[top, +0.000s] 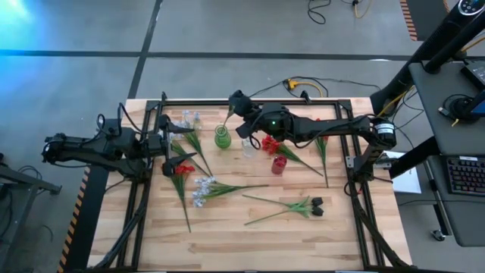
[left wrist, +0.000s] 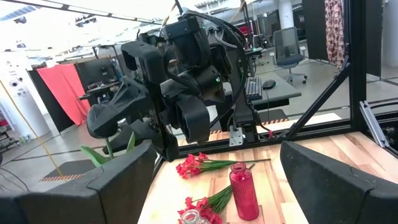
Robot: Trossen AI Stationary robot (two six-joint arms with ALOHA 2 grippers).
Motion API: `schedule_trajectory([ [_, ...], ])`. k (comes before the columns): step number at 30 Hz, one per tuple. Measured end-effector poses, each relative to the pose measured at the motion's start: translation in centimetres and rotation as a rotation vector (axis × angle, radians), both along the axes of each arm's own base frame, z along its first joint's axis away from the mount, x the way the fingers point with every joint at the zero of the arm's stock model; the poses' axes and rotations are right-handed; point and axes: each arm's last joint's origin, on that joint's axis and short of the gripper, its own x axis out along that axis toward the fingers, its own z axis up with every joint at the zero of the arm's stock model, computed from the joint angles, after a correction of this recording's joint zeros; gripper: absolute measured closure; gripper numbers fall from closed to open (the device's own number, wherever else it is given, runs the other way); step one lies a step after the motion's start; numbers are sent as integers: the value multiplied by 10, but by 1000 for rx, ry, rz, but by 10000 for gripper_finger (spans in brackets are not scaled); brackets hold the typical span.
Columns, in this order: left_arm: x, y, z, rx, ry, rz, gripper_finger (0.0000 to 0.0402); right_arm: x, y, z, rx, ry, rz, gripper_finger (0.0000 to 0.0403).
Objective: Sort flowers into vase by color
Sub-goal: Put the center black tulip into the green vase
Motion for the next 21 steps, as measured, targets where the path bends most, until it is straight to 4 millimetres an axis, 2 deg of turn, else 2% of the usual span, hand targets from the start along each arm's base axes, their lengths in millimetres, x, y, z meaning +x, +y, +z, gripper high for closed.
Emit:
schedule_trajectory([
  [4,0,0,0,0,0,0,74,0,0,4,30,-76,-33,208],
  [21,0,0,0,0,0,0,74,0,3,8,46,-134,-15,94],
])
